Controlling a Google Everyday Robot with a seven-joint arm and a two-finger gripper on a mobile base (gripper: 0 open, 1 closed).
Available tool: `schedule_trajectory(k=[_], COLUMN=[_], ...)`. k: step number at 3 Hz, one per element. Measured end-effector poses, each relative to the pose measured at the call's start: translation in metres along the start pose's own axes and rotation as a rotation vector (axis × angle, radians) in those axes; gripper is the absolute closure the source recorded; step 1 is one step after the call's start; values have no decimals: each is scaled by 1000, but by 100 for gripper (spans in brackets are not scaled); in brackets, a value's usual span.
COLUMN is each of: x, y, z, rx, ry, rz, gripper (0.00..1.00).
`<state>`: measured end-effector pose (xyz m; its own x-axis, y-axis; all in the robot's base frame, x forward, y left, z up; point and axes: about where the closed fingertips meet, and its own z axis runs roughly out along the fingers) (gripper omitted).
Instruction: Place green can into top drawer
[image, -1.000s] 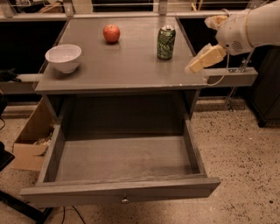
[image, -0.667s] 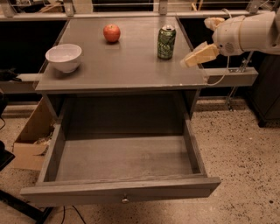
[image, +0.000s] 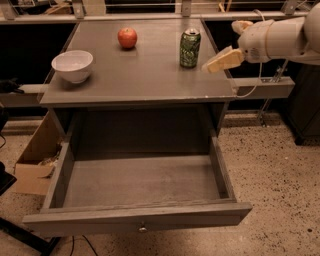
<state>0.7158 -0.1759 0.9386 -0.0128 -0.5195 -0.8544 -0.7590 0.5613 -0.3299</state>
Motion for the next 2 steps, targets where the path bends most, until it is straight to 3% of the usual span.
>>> schedule_trajectory(k=[2], x=[7], y=[-49], z=[64], rx=[64], ry=[-118], rz=[125], gripper=[0])
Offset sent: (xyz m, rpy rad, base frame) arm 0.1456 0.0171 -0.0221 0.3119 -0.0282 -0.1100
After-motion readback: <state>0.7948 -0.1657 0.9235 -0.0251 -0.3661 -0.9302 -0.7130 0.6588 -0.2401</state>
